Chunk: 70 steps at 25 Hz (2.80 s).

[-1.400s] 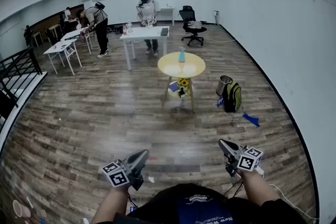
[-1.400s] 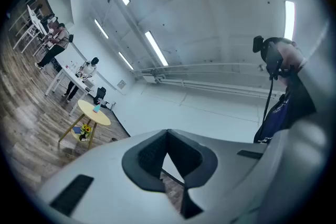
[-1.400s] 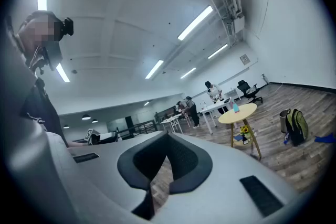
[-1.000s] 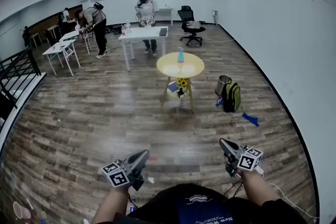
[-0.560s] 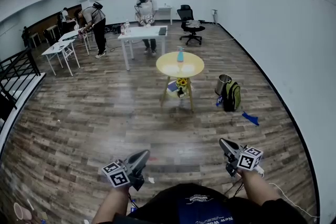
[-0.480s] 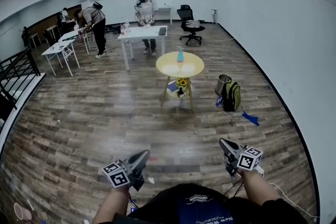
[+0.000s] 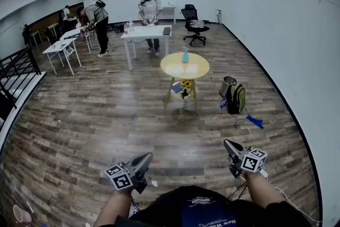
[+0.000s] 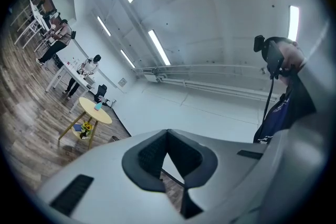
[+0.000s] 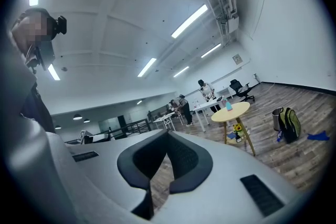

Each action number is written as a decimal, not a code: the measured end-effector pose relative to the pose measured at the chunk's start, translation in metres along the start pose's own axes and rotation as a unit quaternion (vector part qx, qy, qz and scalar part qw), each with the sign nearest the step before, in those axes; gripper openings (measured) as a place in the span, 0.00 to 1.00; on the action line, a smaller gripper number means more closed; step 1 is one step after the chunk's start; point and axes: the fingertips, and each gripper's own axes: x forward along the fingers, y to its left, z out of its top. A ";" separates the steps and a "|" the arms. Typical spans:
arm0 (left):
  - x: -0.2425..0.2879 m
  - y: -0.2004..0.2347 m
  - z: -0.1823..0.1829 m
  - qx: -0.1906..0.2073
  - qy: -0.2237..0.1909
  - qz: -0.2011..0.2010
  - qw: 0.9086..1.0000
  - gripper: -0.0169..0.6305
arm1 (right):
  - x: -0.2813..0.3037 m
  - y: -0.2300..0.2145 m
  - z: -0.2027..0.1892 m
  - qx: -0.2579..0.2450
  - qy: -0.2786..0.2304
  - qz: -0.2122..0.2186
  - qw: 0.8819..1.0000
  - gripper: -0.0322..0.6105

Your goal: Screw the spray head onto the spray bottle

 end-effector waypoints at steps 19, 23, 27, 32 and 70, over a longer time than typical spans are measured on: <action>-0.092 0.105 0.066 -0.010 0.006 0.015 1.000 0.04 | 0.141 0.065 -0.035 0.008 0.018 0.008 1.000 0.06; -0.070 0.115 0.063 -0.014 0.011 0.015 1.000 0.04 | 0.148 0.039 -0.026 0.017 0.009 0.007 1.000 0.06; -0.025 0.121 0.060 -0.008 0.014 0.020 1.000 0.04 | 0.153 -0.008 -0.010 0.024 0.005 0.015 1.000 0.06; 0.062 0.121 0.056 -0.007 0.002 0.037 0.999 0.04 | 0.147 -0.086 0.029 0.028 0.009 0.036 0.999 0.06; 0.288 0.388 0.188 -0.010 0.059 -0.045 0.997 0.04 | 0.395 -0.288 0.125 0.027 -0.024 -0.014 0.999 0.08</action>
